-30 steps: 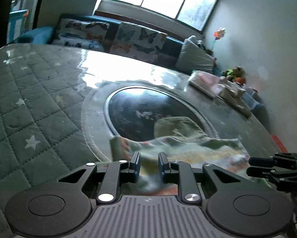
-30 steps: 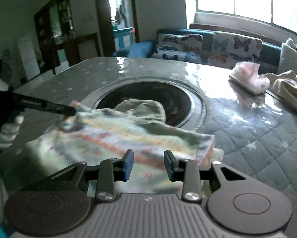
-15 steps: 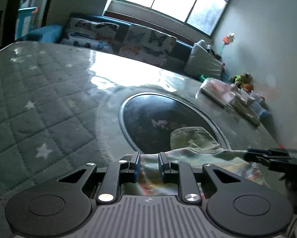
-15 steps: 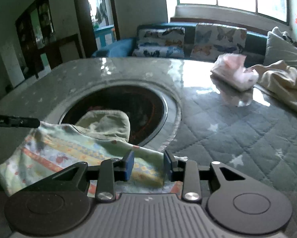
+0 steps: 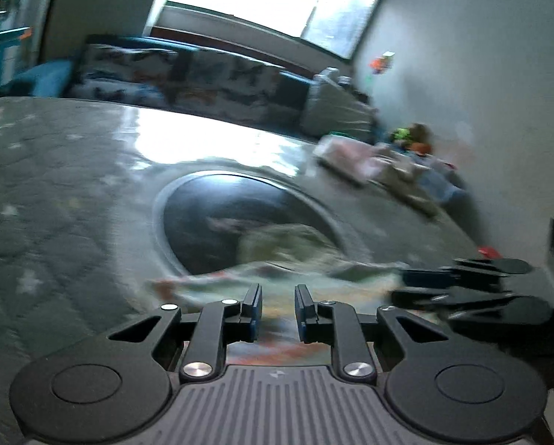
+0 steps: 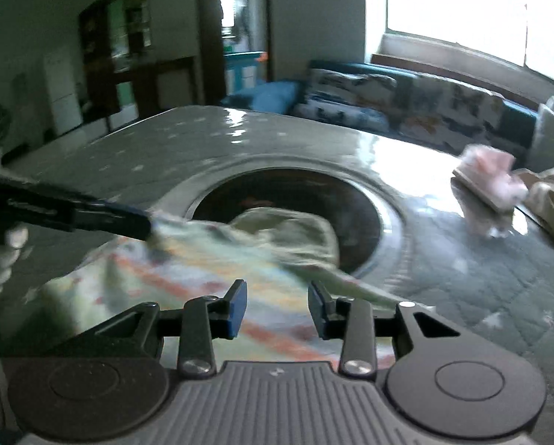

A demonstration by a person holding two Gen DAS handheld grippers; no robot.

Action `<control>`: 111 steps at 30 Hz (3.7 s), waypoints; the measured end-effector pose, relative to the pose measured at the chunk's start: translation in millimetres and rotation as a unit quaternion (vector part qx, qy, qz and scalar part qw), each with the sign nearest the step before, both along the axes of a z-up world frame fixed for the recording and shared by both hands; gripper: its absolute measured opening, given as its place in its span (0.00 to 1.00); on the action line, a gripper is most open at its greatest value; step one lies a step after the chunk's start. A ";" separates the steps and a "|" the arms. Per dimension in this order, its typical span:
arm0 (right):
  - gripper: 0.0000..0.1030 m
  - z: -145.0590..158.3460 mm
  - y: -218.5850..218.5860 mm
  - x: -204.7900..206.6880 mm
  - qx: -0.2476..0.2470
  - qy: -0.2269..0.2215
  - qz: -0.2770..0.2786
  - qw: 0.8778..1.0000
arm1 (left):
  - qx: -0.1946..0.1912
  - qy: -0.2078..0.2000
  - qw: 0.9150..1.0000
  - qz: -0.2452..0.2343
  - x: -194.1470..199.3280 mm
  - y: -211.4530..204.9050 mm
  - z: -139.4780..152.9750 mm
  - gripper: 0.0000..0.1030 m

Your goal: Fold clothes

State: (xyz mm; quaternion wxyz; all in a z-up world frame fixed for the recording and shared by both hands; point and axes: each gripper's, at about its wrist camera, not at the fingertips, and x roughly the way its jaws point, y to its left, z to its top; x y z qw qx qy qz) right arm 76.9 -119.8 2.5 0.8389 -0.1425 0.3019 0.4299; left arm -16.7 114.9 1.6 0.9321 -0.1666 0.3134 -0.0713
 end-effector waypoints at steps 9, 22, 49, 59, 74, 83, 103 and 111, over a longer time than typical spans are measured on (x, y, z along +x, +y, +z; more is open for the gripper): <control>0.35 -19.1 16.1 -42.9 -0.043 -0.034 0.024 0.998 | 0.017 0.028 0.999 -0.035 -10.4 -30.4 -21.5 0.20; 0.35 -15.3 8.8 -86.4 -0.039 -0.051 0.052 0.997 | 0.047 0.022 0.998 -0.048 -40.3 -46.3 -27.4 0.20; 0.37 -11.8 -66.0 -53.3 -0.013 0.000 -0.065 0.998 | 0.005 0.038 0.999 0.021 -70.0 2.9 -25.1 0.20; 0.33 -30.2 -75.7 -42.8 -0.013 0.019 -0.101 0.995 | 0.015 0.042 0.999 0.019 -65.9 11.1 -28.6 0.09; 0.36 -8.0 -59.3 -21.9 0.010 0.040 -0.097 0.994 | 0.008 0.031 0.999 0.017 -38.5 27.0 -7.9 0.13; 0.44 -20.5 -54.2 -3.8 0.010 0.060 -0.110 0.992 | 0.015 0.057 0.998 0.035 -9.0 40.7 -15.9 0.18; 0.73 -8.2 -37.4 -2.8 0.041 0.043 -0.106 0.993 | 0.044 0.055 0.996 0.056 30.3 30.3 -10.1 0.52; 0.94 -11.7 -26.2 -42.3 0.036 0.027 -0.087 0.995 | 0.052 0.054 0.993 0.087 8.7 19.3 -1.5 0.87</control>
